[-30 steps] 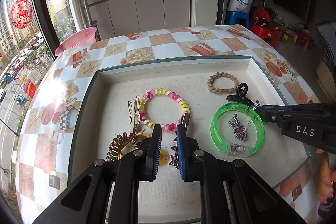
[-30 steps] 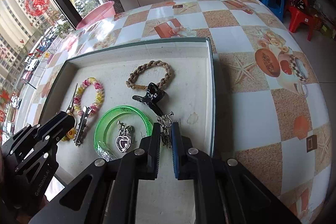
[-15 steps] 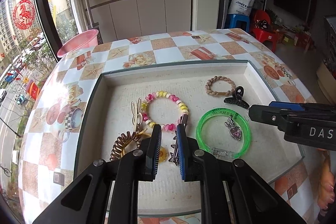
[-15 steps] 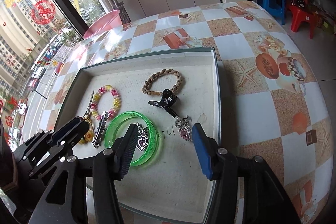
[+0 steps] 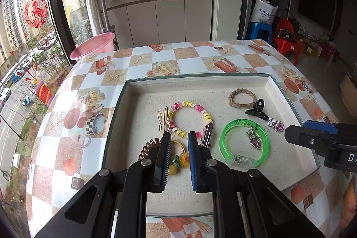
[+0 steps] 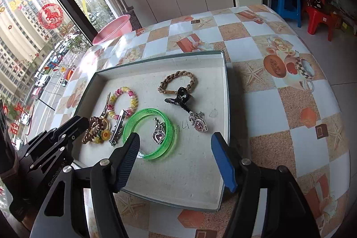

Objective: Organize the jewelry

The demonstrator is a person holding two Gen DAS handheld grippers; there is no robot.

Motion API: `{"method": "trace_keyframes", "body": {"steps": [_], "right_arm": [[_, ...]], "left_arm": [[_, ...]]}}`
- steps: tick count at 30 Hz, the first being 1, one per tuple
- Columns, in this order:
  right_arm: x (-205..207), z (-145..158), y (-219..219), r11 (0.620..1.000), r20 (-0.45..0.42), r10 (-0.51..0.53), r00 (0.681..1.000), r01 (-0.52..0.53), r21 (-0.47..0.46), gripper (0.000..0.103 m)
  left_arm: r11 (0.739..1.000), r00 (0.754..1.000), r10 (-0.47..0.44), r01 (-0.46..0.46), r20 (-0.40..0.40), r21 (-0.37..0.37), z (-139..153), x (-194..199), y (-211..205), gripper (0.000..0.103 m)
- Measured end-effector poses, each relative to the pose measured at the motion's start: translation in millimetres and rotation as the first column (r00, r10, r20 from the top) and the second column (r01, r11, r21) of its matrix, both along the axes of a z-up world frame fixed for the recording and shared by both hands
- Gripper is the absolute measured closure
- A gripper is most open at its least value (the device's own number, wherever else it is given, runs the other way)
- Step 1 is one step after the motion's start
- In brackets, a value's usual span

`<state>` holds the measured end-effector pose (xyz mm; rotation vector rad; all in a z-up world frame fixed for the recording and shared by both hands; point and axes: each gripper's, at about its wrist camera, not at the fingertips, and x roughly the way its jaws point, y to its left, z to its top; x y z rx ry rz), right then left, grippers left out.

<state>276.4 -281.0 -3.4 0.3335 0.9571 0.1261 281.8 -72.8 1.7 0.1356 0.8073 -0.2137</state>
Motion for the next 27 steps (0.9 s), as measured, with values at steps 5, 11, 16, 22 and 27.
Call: {"method": "trace_keyframes", "body": {"steps": [5, 11, 16, 22, 27], "right_arm": [[-2.1, -0.5, -1.2, 1.0, -0.006, -0.003, 1.0, 0.003, -0.008, 0.033], [-3.9, -1.2, 2.3, 0.999, -0.016, -0.005, 1.0, 0.005, -0.037, 0.031], [-3.6, 1.3, 4.9, 0.998, -0.013, -0.009, 1.0, 0.008, -0.056, 0.026], [-5.6, 2.5, 11.5, 0.993, -0.016, -0.014, 1.0, 0.012, -0.113, 0.016], [-12.2, 0.9, 11.6, 0.994, -0.011, -0.03, 0.999, 0.029, -0.102, 0.015]], "left_arm": [[1.0, 1.0, 0.015, -0.015, -0.005, -0.004, 1.2, -1.3, 6.7, 0.074], [0.998, 0.998, 0.064, -0.063, 0.011, -0.021, 4.2, -5.8, 16.2, 0.0], [0.998, 0.998, 0.062, -0.062, 0.02, -0.015, 12.0, -7.6, 19.0, 0.0], [0.997, 0.997, 0.075, -0.075, 0.011, -0.001, 10.7, -13.3, 24.3, 0.0], [0.996, 0.996, 0.084, -0.084, 0.006, 0.011, 8.0, -21.9, 27.4, 0.0]]}}
